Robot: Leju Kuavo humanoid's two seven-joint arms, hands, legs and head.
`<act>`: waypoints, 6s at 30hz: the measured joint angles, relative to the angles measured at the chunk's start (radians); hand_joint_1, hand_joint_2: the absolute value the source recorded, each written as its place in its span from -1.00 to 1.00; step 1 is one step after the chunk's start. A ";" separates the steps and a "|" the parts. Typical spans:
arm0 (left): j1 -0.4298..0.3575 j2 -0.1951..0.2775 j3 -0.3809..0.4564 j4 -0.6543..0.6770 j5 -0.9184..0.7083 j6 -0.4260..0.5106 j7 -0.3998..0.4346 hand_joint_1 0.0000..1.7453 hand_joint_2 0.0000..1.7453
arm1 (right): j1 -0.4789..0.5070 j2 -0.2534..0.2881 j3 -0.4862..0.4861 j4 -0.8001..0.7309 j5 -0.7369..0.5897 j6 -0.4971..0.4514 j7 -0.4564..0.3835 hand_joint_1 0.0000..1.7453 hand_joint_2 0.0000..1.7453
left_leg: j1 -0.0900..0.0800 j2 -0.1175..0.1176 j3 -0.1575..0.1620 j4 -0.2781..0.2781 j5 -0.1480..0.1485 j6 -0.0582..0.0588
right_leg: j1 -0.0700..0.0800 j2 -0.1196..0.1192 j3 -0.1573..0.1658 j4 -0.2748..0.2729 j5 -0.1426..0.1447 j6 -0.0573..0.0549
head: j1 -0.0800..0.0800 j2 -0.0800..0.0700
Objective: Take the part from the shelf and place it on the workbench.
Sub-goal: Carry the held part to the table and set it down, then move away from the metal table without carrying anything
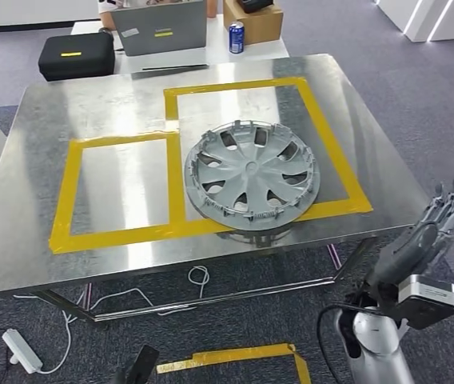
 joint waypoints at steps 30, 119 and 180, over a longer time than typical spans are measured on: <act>0.011 0.026 0.046 0.000 0.030 0.012 -0.031 -1.00 -1.00 | 0.157 0.047 -0.113 -0.082 0.002 0.063 -0.024 -1.00 -1.00 | -0.012 0.012 -0.035 -0.028 0.075 0.007 | -0.002 0.000 0.128 -0.046 -0.082 0.011 | -0.005 0.000; 0.055 0.018 0.175 0.000 0.064 0.036 -0.063 -1.00 -1.00 | 0.048 0.101 -1.100 1.297 0.091 0.122 0.195 -1.00 -1.00 | -0.014 0.096 0.084 -0.050 -0.023 0.027 | -0.008 -0.056 0.046 -0.004 -0.019 0.031 | 0.002 0.000; 0.066 0.024 0.223 0.000 0.061 0.036 -0.051 -1.00 -1.00 | 0.036 0.155 -1.062 1.515 0.335 0.197 0.464 -1.00 -1.00 | -0.007 0.088 0.083 -0.033 -0.038 0.016 | -0.009 -0.050 0.005 0.036 -0.019 0.025 | 0.009 0.000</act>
